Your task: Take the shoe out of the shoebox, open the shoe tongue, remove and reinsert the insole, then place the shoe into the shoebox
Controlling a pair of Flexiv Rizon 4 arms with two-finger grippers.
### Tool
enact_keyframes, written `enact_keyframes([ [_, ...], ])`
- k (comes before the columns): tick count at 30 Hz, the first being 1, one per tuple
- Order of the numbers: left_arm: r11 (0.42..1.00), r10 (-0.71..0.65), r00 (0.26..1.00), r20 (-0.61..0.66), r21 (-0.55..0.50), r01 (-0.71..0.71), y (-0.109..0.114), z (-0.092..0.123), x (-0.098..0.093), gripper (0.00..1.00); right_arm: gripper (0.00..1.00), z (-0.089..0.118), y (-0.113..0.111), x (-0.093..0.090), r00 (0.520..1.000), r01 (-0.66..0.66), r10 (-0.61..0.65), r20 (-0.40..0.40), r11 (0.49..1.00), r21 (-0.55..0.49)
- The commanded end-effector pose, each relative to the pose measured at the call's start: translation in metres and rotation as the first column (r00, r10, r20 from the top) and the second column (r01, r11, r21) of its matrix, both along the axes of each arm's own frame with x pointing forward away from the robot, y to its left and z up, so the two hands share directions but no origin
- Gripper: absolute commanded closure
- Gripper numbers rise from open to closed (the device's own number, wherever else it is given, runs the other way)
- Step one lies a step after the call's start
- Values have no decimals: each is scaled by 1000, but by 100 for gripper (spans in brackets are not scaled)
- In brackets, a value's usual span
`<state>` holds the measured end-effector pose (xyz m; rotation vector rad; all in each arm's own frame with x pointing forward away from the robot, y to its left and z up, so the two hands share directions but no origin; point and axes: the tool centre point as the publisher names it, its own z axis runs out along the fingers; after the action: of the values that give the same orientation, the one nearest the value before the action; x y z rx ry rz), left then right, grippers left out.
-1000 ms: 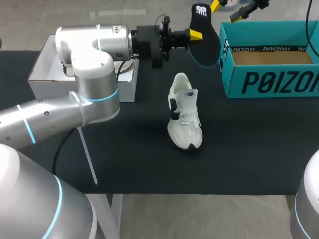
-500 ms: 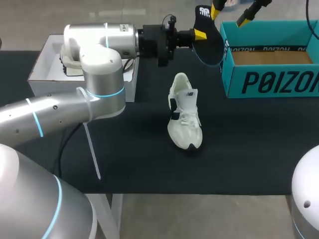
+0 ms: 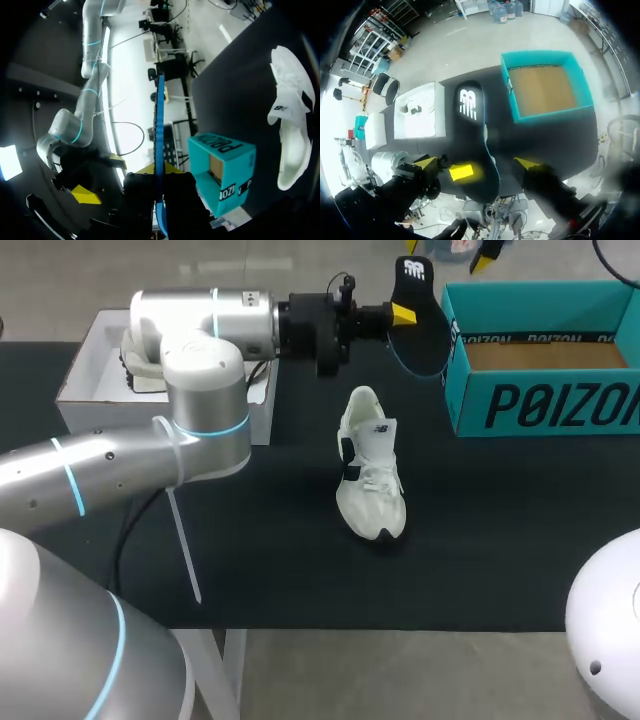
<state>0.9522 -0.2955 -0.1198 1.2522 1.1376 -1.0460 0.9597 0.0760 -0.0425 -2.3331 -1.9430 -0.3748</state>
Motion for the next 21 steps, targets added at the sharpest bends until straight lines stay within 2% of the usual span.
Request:
enact_keyframes([
  [1, 1000, -9, 1000, -1, 12, 9, 2, 0, -2, 100, 0, 1, 4, -1, 1000, 19, -22, -18, 988, -154],
  [5, 1000, -27, 1000, -9, 10, 28, 6, 2, -3, 100, 0, 1, -3, -1, 1000, -11, 12, 14, 1000, -27],
  [11, 1000, -29, 1000, -11, 8, 29, 10, 3, -2, 100, 0, 6, -11, 2, 999, -31, 30, 40, 999, 40],
  [21, 999, -22, 1000, -17, 31, 23, 19, -3, 1, 100, 0, 7, -19, 1, 999, -23, 23, 25, 1000, 17],
])
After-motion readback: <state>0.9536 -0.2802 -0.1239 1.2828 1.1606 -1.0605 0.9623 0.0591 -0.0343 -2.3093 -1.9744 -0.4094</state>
